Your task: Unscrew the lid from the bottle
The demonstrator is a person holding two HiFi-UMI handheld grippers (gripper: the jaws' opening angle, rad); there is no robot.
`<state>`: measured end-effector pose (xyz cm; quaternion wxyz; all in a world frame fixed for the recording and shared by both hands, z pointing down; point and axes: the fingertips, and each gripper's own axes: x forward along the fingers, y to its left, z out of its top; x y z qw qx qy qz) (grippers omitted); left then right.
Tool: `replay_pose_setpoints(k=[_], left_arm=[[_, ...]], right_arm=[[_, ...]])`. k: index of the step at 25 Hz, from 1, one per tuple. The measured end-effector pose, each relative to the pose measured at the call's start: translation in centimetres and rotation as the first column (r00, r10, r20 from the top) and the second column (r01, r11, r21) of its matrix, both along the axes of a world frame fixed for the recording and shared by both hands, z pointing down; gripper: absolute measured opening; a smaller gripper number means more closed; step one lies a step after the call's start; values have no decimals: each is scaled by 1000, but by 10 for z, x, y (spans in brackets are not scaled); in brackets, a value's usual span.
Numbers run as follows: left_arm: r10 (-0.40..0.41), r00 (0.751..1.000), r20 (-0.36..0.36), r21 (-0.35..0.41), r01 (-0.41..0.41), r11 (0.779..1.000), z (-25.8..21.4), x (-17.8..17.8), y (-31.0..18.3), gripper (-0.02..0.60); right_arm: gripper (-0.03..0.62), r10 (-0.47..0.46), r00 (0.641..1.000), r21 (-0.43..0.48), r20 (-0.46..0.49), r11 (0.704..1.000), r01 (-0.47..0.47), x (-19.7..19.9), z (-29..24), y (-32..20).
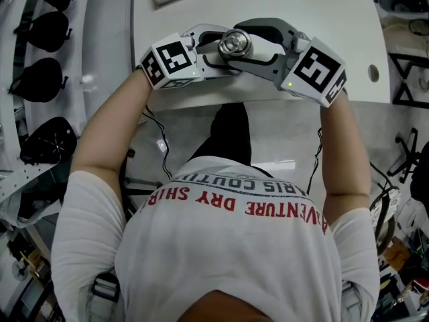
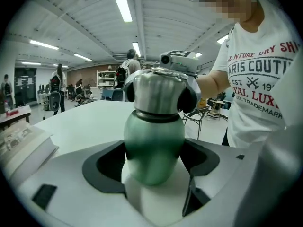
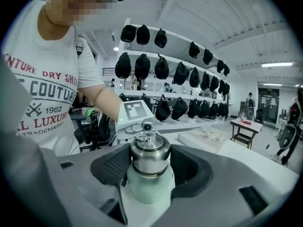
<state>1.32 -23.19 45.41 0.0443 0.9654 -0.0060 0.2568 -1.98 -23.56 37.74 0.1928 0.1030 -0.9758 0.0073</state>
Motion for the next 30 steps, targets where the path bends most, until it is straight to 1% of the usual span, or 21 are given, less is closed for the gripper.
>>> replay_pose_setpoints(k=[3,5,7,9,12,14,15,17,19,23,25,26,28,30], left_arm=[[35,999,14,-1,-35,999,0,-1,0,377],[31,999,12,1,-31,1000,0,0,1,377],[7,1000,1,2,-7,1000,-1,1,1,377],[-32,999,-15,1,32,999,-1,0,1,377],[-118,992,-40,1,118,993,-3,-1,0,377],[-193,980,-46,3,193,981,-4,0,0,377],[-236,971,-47,3,236,972,-4,1,0,377],[-329,943,-49,-1,329,944,-4,2,0,377],[-422,905,-51,-3,422,907,-4,2,-1,377],[-584,809,-64,-3,585,811,-6,2,-3,377],[-646,762,-58,-5,646,763,-4,-1,-4,377],[-670,740,-55,-6,671,741,-3,-2,-4,377],[-703,708,-58,-6,704,710,-2,-4,-5,377],[-719,692,-61,-5,720,694,-2,-5,-6,377]], right_arm=[[261,-44,999,-7,11,999,44,-3,-1,0],[261,-58,998,-11,14,998,58,-2,-1,0],[264,-43,999,-11,23,999,43,-1,-3,0],[268,-4,999,-2,43,1000,4,0,-5,-2],[297,42,997,5,68,999,-43,4,-8,0],[303,86,993,0,75,996,-86,4,-11,2],[304,119,989,-2,82,993,-120,4,-12,3],[307,191,976,-3,104,981,-192,5,-14,5],[310,261,958,-2,116,965,-263,7,-12,7],[310,401,909,-15,117,915,-402,15,-3,3],[310,437,893,-16,110,899,-438,18,1,1],[310,444,889,-17,107,895,-445,18,3,0],[310,446,889,-12,99,894,-448,15,4,0],[310,443,892,3,87,896,-445,12,6,-1]])
